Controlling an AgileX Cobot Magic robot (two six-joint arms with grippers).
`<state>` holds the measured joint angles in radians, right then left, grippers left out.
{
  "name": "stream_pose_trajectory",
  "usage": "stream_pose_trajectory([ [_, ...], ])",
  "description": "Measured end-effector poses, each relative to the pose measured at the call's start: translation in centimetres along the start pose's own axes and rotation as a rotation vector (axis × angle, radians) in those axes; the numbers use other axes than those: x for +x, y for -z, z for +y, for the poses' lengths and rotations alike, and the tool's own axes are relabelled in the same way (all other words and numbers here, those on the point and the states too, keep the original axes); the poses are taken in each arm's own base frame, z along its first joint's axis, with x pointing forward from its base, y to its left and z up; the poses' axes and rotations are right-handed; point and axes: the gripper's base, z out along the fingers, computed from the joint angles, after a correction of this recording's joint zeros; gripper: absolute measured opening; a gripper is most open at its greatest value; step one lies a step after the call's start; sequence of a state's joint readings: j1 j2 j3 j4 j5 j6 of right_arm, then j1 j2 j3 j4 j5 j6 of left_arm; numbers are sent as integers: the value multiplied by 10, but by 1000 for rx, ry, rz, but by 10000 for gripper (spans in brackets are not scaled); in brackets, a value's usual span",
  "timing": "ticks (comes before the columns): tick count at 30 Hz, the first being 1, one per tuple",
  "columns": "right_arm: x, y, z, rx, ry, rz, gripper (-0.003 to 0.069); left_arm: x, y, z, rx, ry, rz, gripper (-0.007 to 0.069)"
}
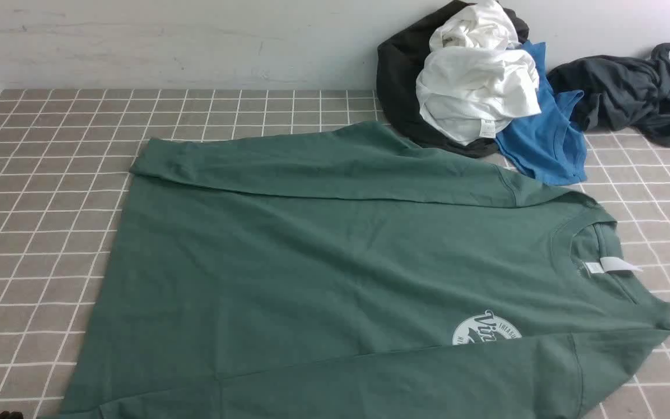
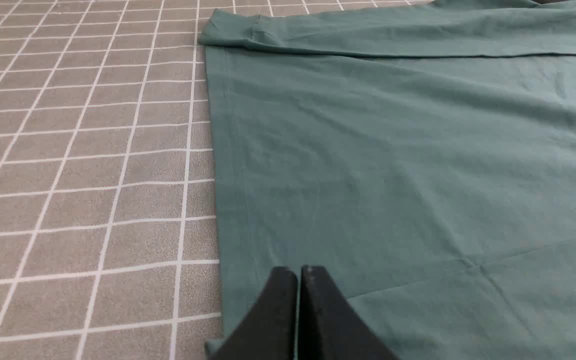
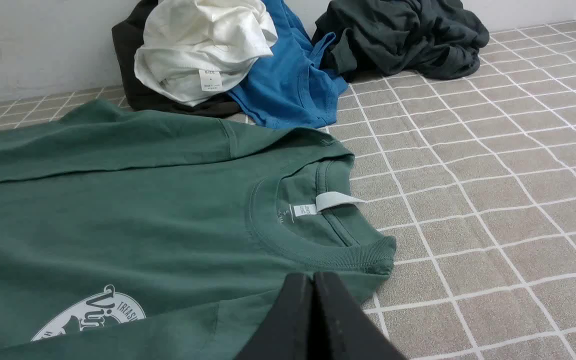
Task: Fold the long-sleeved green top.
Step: Use the left arm to clamp the cuff closest to it
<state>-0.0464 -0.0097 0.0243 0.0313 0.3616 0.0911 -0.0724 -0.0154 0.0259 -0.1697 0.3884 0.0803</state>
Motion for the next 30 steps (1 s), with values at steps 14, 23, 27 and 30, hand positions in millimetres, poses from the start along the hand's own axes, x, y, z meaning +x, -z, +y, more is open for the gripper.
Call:
stream_pose_trajectory([
  [14, 0, 0, 0, 0, 0, 0, -13, 0, 0, 0, 0, 0, 0, -7],
  [23, 0, 0, 0, 0, 0, 0, -13, 0, 0, 0, 0, 0, 0, -7],
  [27, 0, 0, 0, 0, 0, 0, -13, 0, 0, 0, -4, -19, -1, -7],
  [30, 0, 0, 0, 1, 12, 0, -13, -1, 0, 1, -10, -31, -13, -7],
])
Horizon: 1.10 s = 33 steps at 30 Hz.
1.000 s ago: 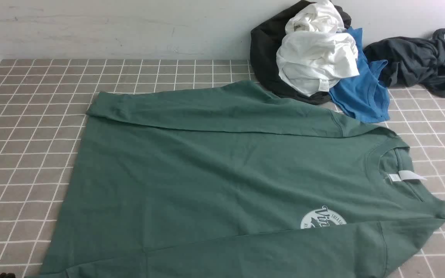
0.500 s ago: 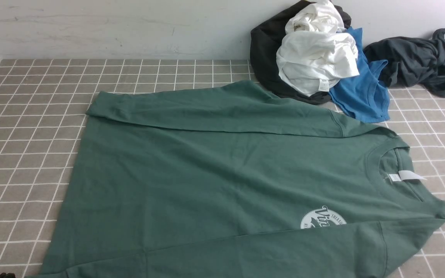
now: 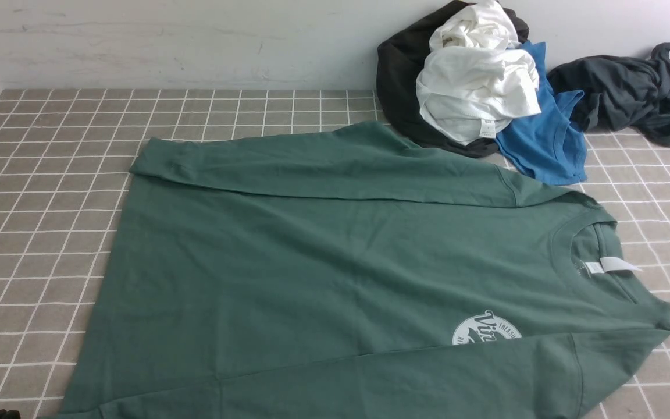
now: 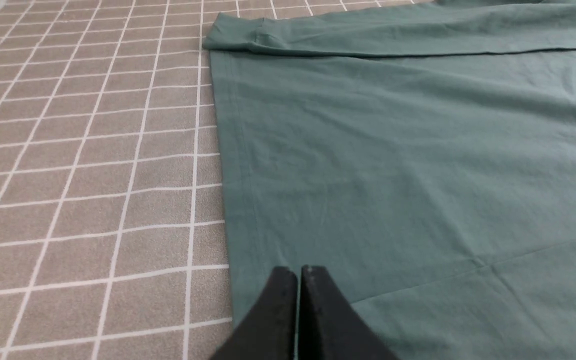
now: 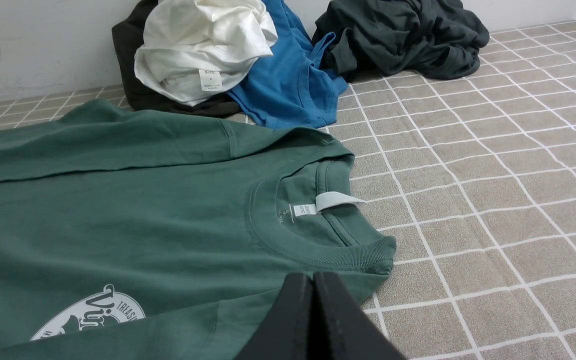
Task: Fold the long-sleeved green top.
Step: Use the left arm to clamp the cuff closest to it
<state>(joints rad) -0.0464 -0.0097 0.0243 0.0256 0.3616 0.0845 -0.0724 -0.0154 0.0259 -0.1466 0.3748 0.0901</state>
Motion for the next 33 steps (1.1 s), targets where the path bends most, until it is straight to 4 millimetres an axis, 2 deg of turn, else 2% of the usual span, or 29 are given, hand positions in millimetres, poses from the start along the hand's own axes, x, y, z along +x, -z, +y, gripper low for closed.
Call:
stream_pose_trajectory([
  [3, 0, 0, -1, 14, 75, -1, -13, -3, 0, 0, -4, -4, -34, -7],
  [8, -1, 0, -2, 18, 91, -9, -13, -6, 0, 1, -8, -5, -71, -7],
  [12, -9, 0, 0, 5, 81, -108, -13, -16, 1, 2, -18, -5, -182, -7],
  [17, -41, 10, 4, -34, 68, -474, -13, -40, 9, 4, -43, -4, -460, -7],
  [18, -42, 10, 5, -36, 67, -489, -13, -42, 10, 4, -44, -4, -480, -7],
  [19, -54, 18, 6, -62, 33, -638, -13, -48, 14, 4, -50, 1, -563, -7],
  [24, -70, 34, 9, -168, -124, -886, -13, -62, 25, 6, -30, 98, -762, -7],
  [28, -75, 41, 12, -270, -206, -960, -13, -74, 37, 6, 49, 263, -930, -7],
  [30, -81, 44, 16, -299, -181, -945, -13, -89, 46, 4, 99, 326, -955, -7],
  [31, -91, 47, 21, -308, -110, -929, -13, -102, 53, 2, 118, 333, -939, -7],
  [33, -112, 55, 27, -290, 19, -901, -13, -138, 70, -4, 125, 286, -902, -7],
])
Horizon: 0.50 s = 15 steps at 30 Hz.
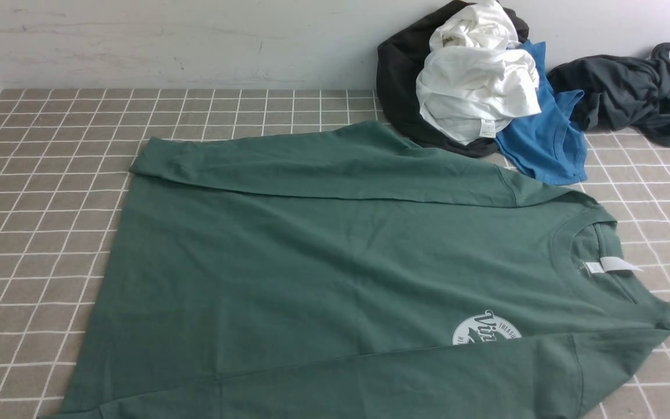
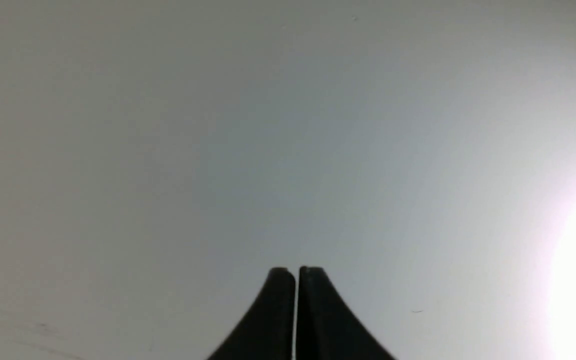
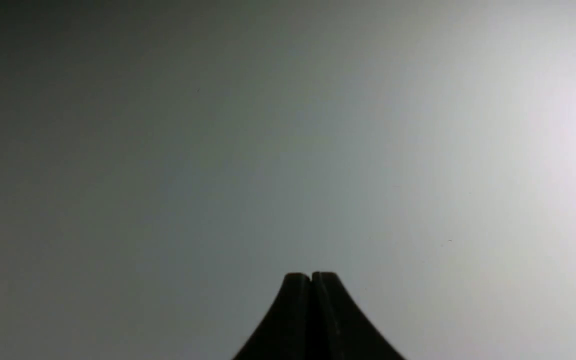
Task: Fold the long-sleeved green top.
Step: Use the left arm to clamp the cuff closest to it
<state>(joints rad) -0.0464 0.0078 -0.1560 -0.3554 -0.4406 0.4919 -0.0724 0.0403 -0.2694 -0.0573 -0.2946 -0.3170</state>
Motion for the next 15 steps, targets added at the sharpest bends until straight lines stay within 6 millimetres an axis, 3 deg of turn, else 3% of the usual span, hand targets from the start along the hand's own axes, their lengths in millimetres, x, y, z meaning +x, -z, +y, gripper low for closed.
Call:
stream_pose_trajectory([
  [2, -8, -8, 0, -2, 55, 38, -13, -12, -10, -6, -4, -42, 46, -7],
  [4, -18, -30, -7, 58, 147, 194, -13, -32, -38, -15, -40, -181, 197, -7],
  [6, -18, -40, -13, 104, 163, 280, -13, -34, -51, -15, -68, -235, 288, -7],
  [7, -8, -52, -22, 167, 164, 417, -13, -27, -69, -10, -118, -297, 441, -7],
  [9, 15, -61, -33, 234, 143, 597, -13, -10, -83, -2, -181, -315, 631, -7],
  [10, 17, -61, -34, 242, 137, 616, -13, -6, -85, 1, -197, -316, 678, -7],
  [11, 38, -63, -40, 304, 68, 770, -13, 13, -89, 9, -249, -320, 850, -7],
  [15, 86, -52, -37, 357, -86, 1194, -13, 65, -84, 29, -373, -283, 1332, -7],
])
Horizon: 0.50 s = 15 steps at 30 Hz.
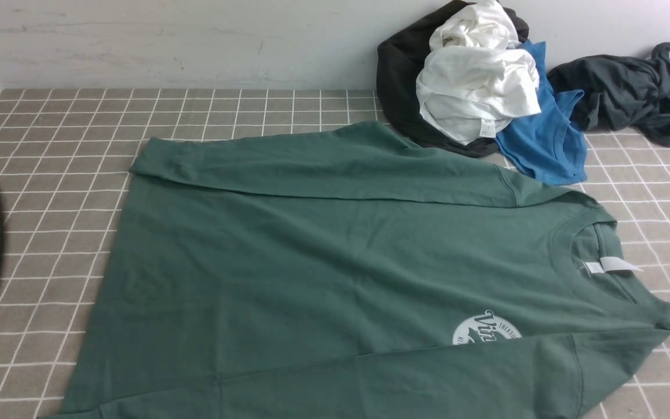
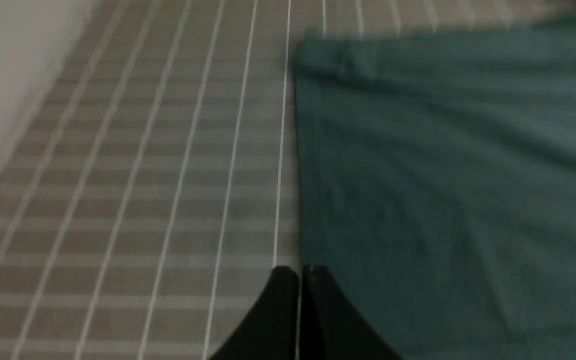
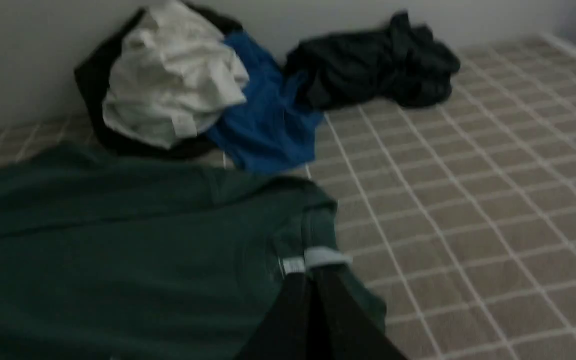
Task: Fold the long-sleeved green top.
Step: Use the left arm to clamp the cuff closest to it
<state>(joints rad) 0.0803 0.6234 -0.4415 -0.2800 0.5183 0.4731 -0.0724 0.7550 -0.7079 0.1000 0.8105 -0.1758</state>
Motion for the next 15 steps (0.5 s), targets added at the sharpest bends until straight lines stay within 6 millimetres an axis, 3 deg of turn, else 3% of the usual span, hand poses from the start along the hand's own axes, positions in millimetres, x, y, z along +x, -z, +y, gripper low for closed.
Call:
stream_pose_trajectory([
  [3, 25, -20, 17, -90, 177, 303, -13, 12, -34, -3, -8, -34, 293, -3],
  [6, 42, -33, 32, -204, 358, 486, -13, 18, -56, -6, 3, -40, 426, 36],
  [9, 57, -45, 48, -319, 469, 601, -13, 19, -77, -8, 5, -45, 495, 150],
  [13, 62, -56, 60, -385, 453, 616, -13, 22, -100, -10, -1, -51, 557, 348],
  [15, 62, -59, 62, -395, 437, 610, -13, 24, -109, -10, -4, -53, 586, 405],
])
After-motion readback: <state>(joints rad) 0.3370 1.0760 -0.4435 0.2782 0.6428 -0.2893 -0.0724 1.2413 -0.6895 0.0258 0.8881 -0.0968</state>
